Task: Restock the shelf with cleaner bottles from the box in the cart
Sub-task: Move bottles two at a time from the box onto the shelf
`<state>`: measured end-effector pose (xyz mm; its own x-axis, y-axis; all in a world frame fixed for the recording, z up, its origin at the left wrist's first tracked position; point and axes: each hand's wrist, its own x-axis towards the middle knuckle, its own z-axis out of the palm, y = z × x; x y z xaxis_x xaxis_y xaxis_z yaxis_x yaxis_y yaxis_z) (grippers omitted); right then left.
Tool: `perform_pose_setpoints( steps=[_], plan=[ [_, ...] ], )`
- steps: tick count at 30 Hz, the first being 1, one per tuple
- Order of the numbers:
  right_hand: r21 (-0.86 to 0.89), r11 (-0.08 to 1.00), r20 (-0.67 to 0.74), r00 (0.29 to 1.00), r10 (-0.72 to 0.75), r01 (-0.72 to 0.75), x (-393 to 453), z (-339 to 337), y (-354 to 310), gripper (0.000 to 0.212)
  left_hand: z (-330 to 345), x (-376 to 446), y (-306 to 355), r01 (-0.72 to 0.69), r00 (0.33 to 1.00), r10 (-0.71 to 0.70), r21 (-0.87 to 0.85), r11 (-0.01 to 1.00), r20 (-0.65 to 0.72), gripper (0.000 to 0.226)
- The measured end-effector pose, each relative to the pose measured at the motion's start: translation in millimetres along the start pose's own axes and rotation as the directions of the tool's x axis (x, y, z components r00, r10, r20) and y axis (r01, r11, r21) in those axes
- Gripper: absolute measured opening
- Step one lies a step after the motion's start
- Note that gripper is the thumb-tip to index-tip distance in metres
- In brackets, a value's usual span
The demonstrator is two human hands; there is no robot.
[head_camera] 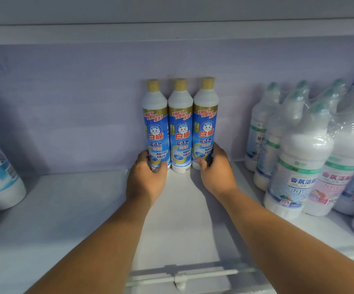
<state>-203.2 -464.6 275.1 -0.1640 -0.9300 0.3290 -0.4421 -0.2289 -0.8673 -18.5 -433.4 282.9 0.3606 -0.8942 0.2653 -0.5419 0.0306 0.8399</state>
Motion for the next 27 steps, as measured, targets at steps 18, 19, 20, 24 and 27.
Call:
perform_pose_setpoints(
  steps=[18, 19, 20, 24, 27],
  plan=[
    [-0.695, 0.717, 0.407, 0.851, 0.332, 0.052, -70, -54, -85, 0.063, -52, -54, 23, -0.147, 0.895, -0.168, 0.63, 0.762, 0.412, 0.075],
    [-0.747, 0.65, 0.445, 0.832, 0.33, 0.142, -79, -58, -89, 0.071, -60, -62, 28, -0.173, 0.882, -0.186, 0.664, 0.727, 0.433, 0.075],
    [-0.767, 0.609, 0.469, 0.824, 0.317, 0.202, -88, -63, -90, 0.079, -69, -71, 34, -0.192, 0.875, -0.195, 0.687, 0.701, 0.444, 0.075],
    [-0.765, 0.584, 0.499, 0.823, 0.27, 0.272, -125, -90, -111, 0.098, -104, -118, 67, -0.287, 0.882, -0.124, 0.727, 0.624, 0.454, 0.074],
    [-0.744, 0.591, 0.52, 0.826, 0.219, 0.311, -161, -116, -127, 0.088, -125, -162, 84, -0.296, 0.908, -0.062, 0.739, 0.605, 0.415, 0.072]
  ],
)
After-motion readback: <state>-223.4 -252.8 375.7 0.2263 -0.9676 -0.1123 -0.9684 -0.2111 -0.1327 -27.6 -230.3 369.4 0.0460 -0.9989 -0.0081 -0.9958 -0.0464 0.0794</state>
